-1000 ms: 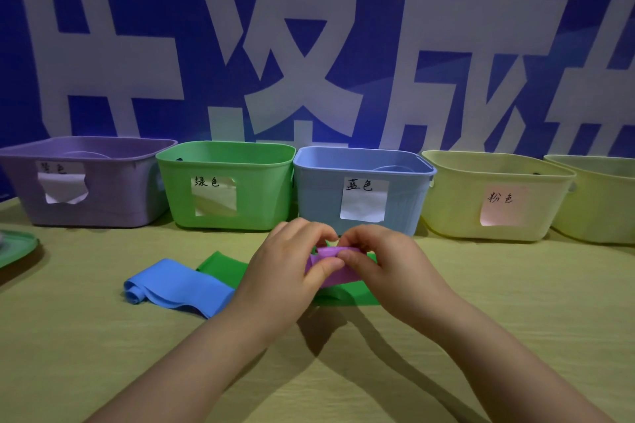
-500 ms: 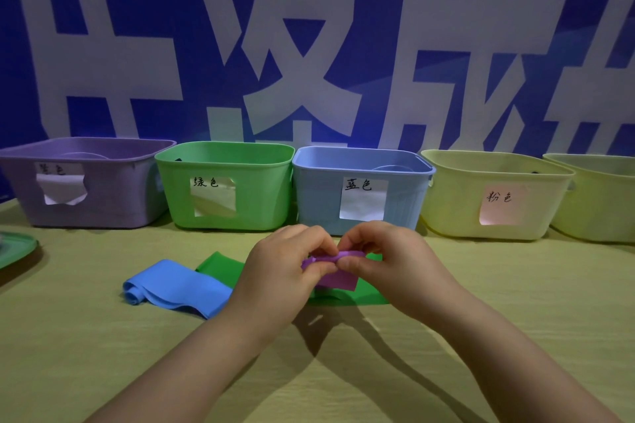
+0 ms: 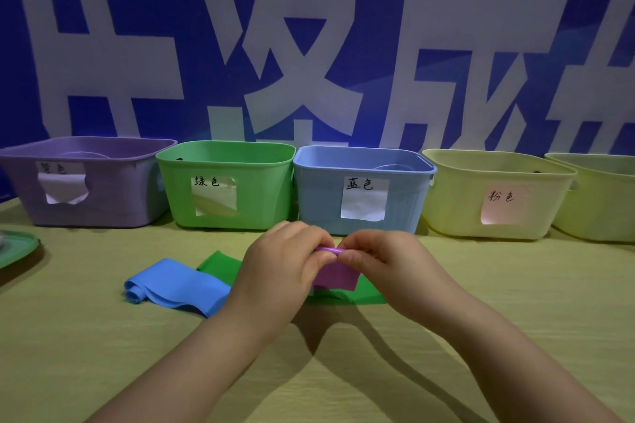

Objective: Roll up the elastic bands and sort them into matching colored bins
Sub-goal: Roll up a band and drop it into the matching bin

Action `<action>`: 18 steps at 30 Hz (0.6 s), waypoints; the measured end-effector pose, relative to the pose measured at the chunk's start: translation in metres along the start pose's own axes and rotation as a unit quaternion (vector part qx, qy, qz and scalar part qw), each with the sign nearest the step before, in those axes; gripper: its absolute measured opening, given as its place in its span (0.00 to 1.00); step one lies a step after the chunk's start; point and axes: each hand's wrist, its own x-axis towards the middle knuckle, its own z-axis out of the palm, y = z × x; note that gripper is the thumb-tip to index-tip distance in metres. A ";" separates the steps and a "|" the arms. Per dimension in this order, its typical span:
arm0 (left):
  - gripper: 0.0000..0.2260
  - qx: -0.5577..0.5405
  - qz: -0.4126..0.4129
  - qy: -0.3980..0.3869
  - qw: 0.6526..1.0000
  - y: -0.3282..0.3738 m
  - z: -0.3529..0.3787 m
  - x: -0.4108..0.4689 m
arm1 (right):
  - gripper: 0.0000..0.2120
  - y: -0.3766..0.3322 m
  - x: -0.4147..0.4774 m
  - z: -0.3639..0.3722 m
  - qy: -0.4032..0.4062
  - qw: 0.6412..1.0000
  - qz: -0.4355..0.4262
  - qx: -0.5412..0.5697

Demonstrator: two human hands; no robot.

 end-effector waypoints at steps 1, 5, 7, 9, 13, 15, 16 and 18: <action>0.12 0.009 0.003 0.001 1.000 0.000 0.000 0.000 | 0.06 0.000 0.000 0.000 0.000 1.000 -0.007 -0.006; 0.13 0.009 -0.013 -0.005 1.000 -0.001 0.001 0.000 | 0.07 -0.001 0.000 0.002 0.029 0.999 -0.037 -0.023; 0.13 -0.001 -0.022 -0.008 1.000 -0.001 0.000 0.000 | 0.08 0.000 -0.001 0.002 0.046 0.998 -0.035 -0.006; 0.14 -0.006 -0.024 -0.016 1.000 -0.001 0.000 0.001 | 0.07 0.001 -0.001 0.002 0.051 0.998 -0.038 -0.012; 0.16 -0.026 -0.021 -0.038 0.999 0.002 0.001 0.001 | 0.02 0.001 0.000 0.000 0.069 0.995 -0.052 -0.048; 0.14 -0.042 -0.013 -0.038 0.998 0.005 0.000 0.001 | 0.04 0.000 0.001 0.000 0.071 0.993 -0.061 -0.065; 0.12 -0.047 -0.011 -0.034 0.998 0.006 -0.001 0.000 | 0.04 -0.001 0.001 0.000 0.068 0.993 -0.063 -0.070; 0.10 -0.048 -0.011 -0.024 0.998 0.009 -0.002 0.000 | 0.05 -0.002 0.001 0.000 0.058 0.994 -0.061 -0.072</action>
